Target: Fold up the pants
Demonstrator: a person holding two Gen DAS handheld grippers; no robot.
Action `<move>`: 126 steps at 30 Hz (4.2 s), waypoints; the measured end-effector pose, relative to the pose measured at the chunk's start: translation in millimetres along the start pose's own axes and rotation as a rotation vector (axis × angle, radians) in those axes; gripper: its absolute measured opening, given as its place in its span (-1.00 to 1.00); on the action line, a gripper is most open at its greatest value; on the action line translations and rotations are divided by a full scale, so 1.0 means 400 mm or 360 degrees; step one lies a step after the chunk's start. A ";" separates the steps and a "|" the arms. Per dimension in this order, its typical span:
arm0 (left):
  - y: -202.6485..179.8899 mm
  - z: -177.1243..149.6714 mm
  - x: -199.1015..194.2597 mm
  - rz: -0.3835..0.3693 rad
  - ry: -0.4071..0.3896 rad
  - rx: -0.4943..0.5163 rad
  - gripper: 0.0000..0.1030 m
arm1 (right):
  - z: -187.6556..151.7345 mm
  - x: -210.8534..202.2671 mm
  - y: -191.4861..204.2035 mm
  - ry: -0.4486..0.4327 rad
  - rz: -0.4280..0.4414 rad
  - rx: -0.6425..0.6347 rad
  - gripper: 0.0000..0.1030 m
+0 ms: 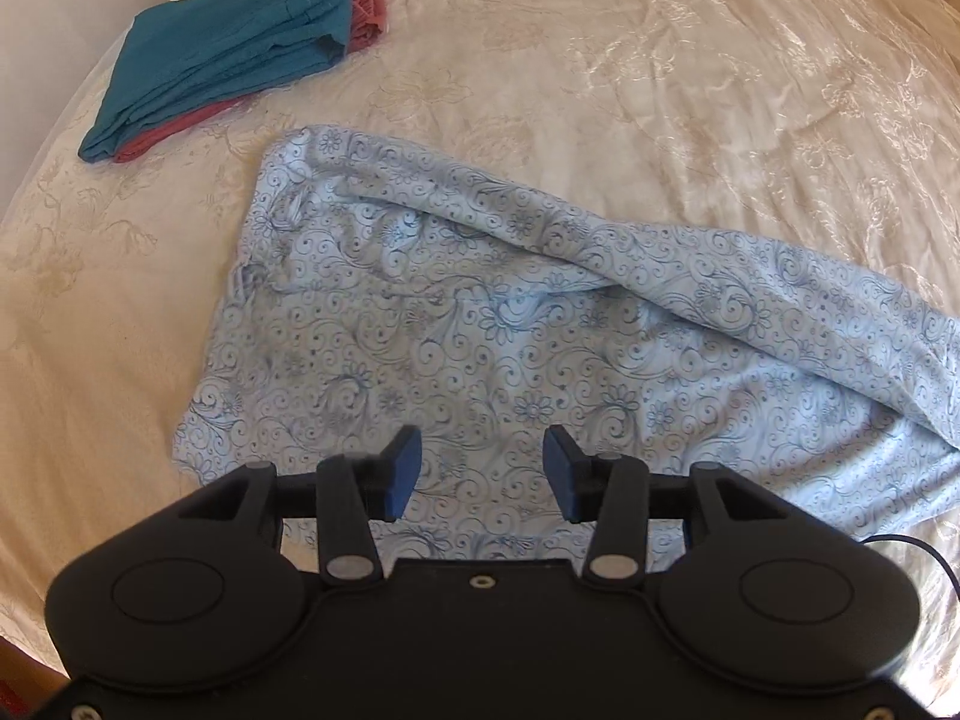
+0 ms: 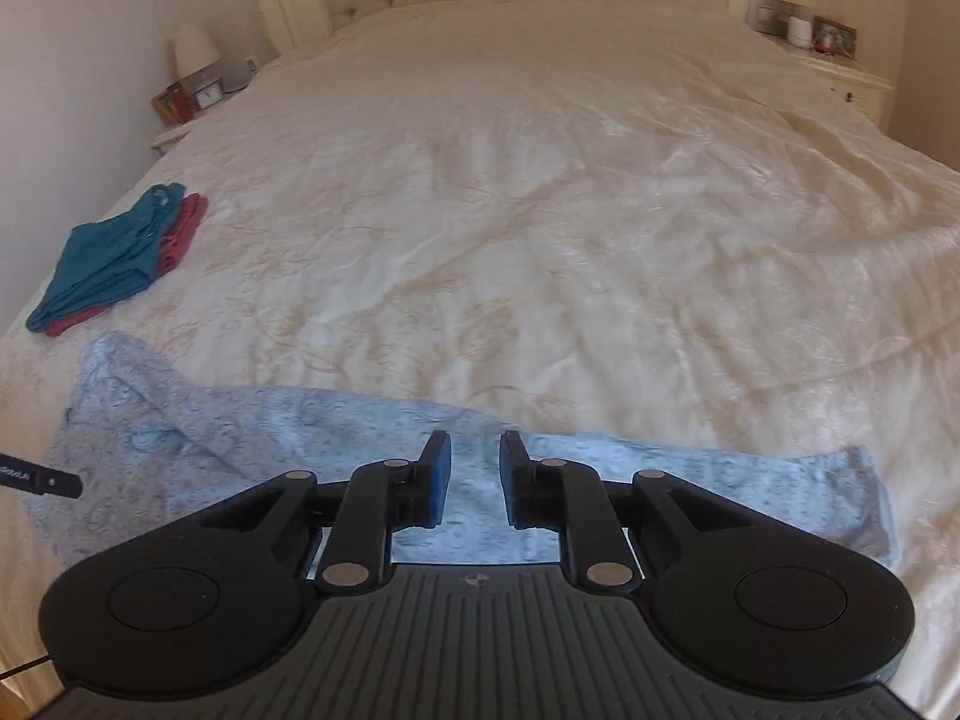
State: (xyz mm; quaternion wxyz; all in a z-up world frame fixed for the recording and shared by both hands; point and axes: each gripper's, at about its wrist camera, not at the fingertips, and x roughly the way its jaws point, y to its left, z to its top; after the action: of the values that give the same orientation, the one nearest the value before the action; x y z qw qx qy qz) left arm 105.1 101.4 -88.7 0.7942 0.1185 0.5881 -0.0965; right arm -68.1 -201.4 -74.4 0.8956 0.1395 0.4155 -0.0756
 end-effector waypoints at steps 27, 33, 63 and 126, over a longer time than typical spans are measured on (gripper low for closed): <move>0.353 0.143 0.324 -0.0039 0.0186 -0.0092 0.54 | 0.198 0.537 0.665 0.0385 0.0523 -0.0620 -0.37; 0.347 0.152 0.334 -0.0025 0.0180 -0.0063 0.68 | 0.179 0.615 0.671 0.0546 0.0534 -0.0559 -0.36; 0.263 0.140 0.161 -0.0510 0.0148 -0.0084 0.62 | -0.121 0.240 0.859 0.0113 0.0471 -0.1380 -0.94; 0.338 -0.106 0.096 -0.0126 -0.0014 -0.0446 -0.75 | -0.241 0.123 -0.101 0.0013 -0.0061 0.1660 -0.65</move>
State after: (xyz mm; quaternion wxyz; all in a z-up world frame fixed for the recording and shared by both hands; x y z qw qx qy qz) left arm 117.2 242.8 -127.3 0.8011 -0.0173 0.5965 -0.0453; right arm -116.6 -210.5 -179.0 0.7039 0.5597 0.3287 -0.2885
